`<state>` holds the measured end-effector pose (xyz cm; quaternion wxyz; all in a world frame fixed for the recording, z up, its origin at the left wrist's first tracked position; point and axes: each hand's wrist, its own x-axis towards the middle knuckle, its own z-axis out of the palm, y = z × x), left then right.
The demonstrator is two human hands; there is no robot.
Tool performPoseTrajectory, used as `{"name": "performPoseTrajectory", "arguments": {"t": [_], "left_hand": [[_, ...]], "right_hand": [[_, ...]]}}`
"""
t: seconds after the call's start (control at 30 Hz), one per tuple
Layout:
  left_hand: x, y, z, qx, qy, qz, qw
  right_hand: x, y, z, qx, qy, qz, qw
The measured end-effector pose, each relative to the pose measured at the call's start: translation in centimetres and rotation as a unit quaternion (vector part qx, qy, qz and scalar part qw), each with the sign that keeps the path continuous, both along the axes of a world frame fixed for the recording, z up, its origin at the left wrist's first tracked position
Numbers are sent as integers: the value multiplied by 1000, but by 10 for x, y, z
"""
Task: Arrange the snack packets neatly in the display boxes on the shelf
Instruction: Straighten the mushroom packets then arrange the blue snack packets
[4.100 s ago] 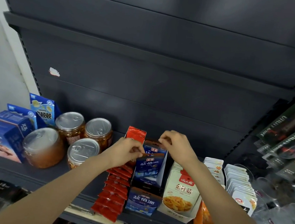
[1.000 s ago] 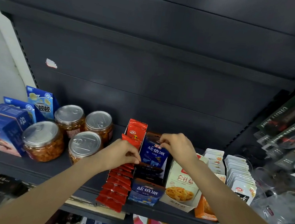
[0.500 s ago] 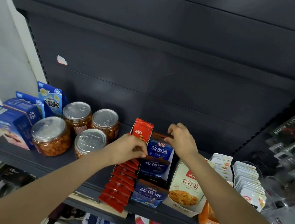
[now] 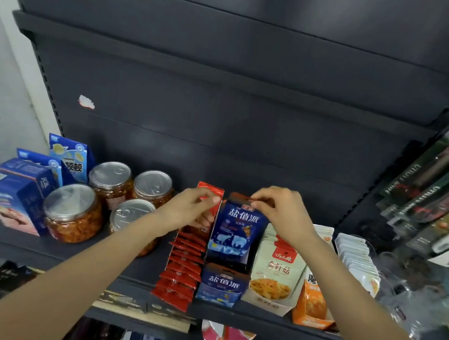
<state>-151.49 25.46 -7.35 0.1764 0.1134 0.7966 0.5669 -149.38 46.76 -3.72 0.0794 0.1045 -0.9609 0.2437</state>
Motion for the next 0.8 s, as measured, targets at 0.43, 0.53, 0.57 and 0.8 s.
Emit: {"name": "performPoseTrajectory", "arguments": {"t": [0.43, 0.53, 0.57, 0.8], "left_hand": [[13, 8, -3, 233, -337, 93, 907], [15, 16, -7, 278, -337, 142, 888], [16, 18, -7, 286, -329, 151, 887], [28, 14, -3, 303, -278, 146, 900]], "right_hand": [[50, 21, -3, -277, 78, -8, 958], [63, 26, -9, -304, 19, -6, 952], [67, 27, -11, -307, 9, -12, 952], [75, 31, -24, -307, 23, -110, 945]]}}
